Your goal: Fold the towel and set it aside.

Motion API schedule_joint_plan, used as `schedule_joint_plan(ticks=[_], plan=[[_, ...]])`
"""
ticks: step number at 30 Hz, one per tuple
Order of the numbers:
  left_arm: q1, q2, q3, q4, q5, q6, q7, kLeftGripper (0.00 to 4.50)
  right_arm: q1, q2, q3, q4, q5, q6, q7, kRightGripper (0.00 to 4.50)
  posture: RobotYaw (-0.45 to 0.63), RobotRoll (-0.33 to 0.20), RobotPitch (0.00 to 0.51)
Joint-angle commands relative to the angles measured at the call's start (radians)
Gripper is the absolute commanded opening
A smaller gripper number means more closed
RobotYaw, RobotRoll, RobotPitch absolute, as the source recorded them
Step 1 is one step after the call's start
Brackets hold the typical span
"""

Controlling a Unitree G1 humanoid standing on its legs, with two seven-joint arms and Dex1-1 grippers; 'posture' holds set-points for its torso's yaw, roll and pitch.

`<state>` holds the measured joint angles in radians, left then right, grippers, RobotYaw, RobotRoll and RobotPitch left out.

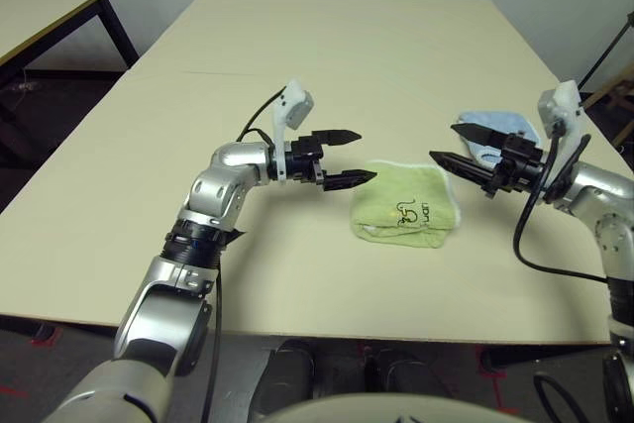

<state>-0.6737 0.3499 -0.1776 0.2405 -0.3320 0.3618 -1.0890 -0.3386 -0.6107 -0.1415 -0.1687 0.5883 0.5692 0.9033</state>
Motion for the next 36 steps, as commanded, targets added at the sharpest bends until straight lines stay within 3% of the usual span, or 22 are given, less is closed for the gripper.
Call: schedule_joint_plan(ticks=[1,7,8,17,24,28,33,36], plan=[[0.003,0.004,-0.027,-0.002,0.021,0.021,-0.005,2.48,0.021,-0.016,0.029,-0.018,-0.018,-0.012,0.019,2.32,0.05,0.0,0.058],[0.02,-0.018,-0.044,-0.011,0.029,0.04,0.012,0.33,0.027,-0.02,0.071,0.012,-0.05,-0.026,0.039,0.0,0.06,0.0,0.054],[0.023,-0.025,-0.047,-0.005,0.033,0.039,0.019,0.03,0.029,-0.02,0.082,0.021,-0.06,-0.029,0.039,0.0,0.06,0.0,0.054],[0.058,-0.087,-0.122,0.122,0.141,-0.049,0.071,0.03,0.067,-0.008,0.206,0.178,-0.221,-0.089,0.022,0.0,0.07,0.0,0.048],[0.071,-0.068,-0.165,0.19,0.211,-0.064,0.058,0.03,0.096,-0.01,0.247,0.209,-0.288,-0.074,0.001,0.0,0.06,0.0,0.046],[0.076,-0.064,-0.169,0.176,0.217,-0.058,0.042,0.03,0.097,-0.009,0.246,0.199,-0.286,-0.062,0.007,0.0,0.06,0.0,0.048],[0.022,-0.106,-0.094,0.158,0.148,-0.007,0.062,0.03,0.043,0.074,0.123,0.182,-0.14,-0.077,0.016,0.0,0.06,0.0,0.049],[-0.01,-0.14,-0.06,0.188,0.141,-0.025,0.1,0.03,0.01,0.118,0.091,0.202,-0.13,-0.101,-0.016,0.0,0.06,0.0,0.048]])
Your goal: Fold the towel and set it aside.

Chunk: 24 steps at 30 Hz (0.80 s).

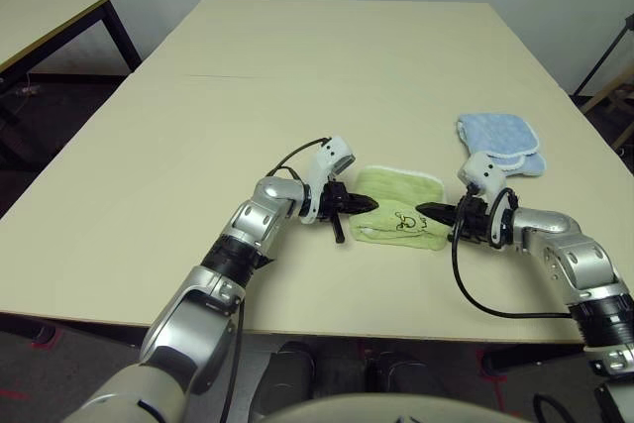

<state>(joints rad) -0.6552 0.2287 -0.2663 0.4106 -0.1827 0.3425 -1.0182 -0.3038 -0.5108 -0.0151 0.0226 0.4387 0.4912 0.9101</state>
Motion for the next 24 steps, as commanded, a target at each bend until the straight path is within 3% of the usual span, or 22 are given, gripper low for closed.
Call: schedule_joint_plan(ticks=[1,9,24], plan=[[-0.032,-0.023,0.028,0.028,-0.001,-0.019,0.034,0.03,-0.029,0.026,-0.031,0.017,0.011,-0.032,-0.028,0.0,0.06,0.0,0.047],[-0.049,-0.052,0.036,0.114,0.031,-0.084,0.104,0.03,-0.036,0.071,-0.003,0.06,-0.039,-0.078,-0.067,0.0,0.06,0.0,0.047],[-0.048,-0.074,0.025,0.241,0.099,-0.137,0.209,0.03,-0.021,0.052,0.019,0.21,-0.161,-0.117,-0.132,0.0,0.06,0.0,0.044]])
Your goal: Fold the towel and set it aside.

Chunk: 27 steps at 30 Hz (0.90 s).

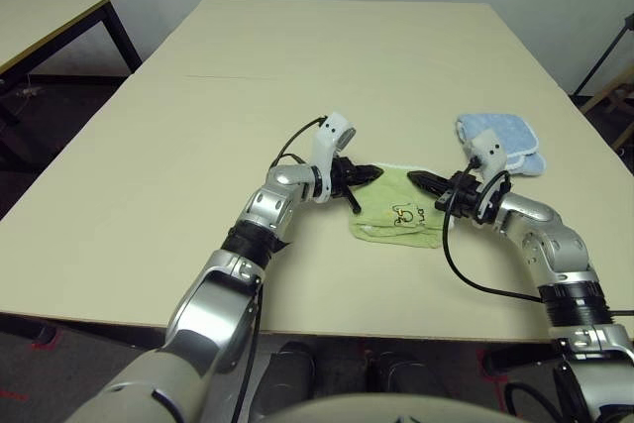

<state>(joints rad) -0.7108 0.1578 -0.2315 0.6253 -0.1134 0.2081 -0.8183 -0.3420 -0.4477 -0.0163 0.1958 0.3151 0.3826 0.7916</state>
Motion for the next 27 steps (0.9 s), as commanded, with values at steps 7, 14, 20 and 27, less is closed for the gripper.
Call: schedule_joint_plan(ticks=[7,14,20,27], plan=[[0.046,-0.004,-0.027,0.006,0.033,0.05,-0.026,0.03,0.044,0.002,0.034,0.096,-0.076,-0.029,-0.026,0.0,0.05,0.0,0.042],[0.078,0.005,0.071,-0.169,-0.093,0.266,-0.023,0.98,0.04,0.008,-0.074,0.043,0.04,-0.068,0.024,0.98,0.05,0.0,0.044],[0.066,0.077,0.184,-0.342,-0.227,0.66,0.022,3.08,0.073,-0.082,-0.133,-0.015,0.135,-0.112,0.197,3.19,0.05,0.0,0.051],[0.007,0.167,0.244,-0.299,-0.328,0.98,0.031,4.48,0.079,-0.185,-0.179,-0.04,0.224,-0.076,0.358,4.5,0.06,0.0,0.055]])
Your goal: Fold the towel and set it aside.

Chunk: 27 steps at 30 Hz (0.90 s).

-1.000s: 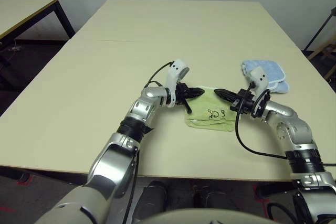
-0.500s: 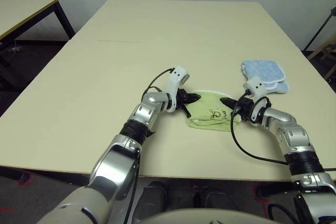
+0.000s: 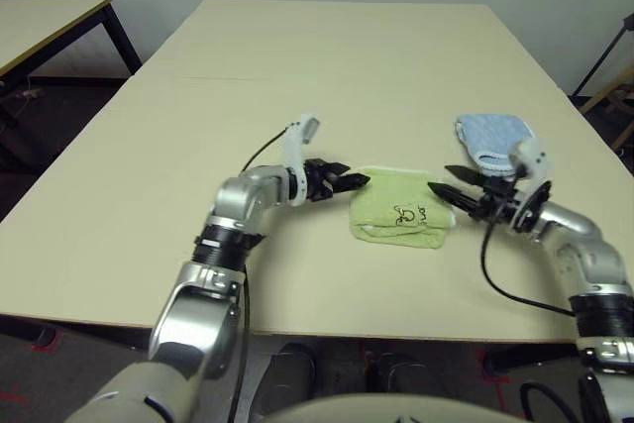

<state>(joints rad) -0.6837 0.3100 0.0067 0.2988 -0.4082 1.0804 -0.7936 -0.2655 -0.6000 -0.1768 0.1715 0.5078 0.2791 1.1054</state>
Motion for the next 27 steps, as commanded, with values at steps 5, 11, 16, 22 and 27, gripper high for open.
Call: schedule_joint_plan(ticks=[5,11,16,22,27], plan=[[-0.089,0.032,-0.009,0.114,-0.105,0.312,-0.042,4.48,0.018,-0.1,-0.056,-0.027,0.099,0.024,0.172,4.5,0.05,0.0,0.055],[-0.153,-0.029,-0.012,0.244,-0.115,0.352,-0.02,4.48,0.053,-0.175,-0.043,-0.022,0.071,-0.021,0.28,4.5,0.03,0.0,0.056],[-0.186,-0.108,0.004,0.334,-0.115,0.357,0.009,4.48,0.081,-0.218,-0.049,-0.001,0.051,-0.053,0.321,4.5,0.02,0.0,0.059],[-0.195,-0.165,0.019,0.409,-0.097,0.321,0.055,4.48,0.132,-0.246,-0.065,-0.006,0.059,-0.063,0.348,4.5,0.01,0.0,0.06],[-0.195,-0.179,0.003,0.426,-0.085,0.3,0.066,4.48,0.166,-0.261,-0.074,-0.016,0.068,-0.07,0.367,4.5,0.0,0.0,0.062]])
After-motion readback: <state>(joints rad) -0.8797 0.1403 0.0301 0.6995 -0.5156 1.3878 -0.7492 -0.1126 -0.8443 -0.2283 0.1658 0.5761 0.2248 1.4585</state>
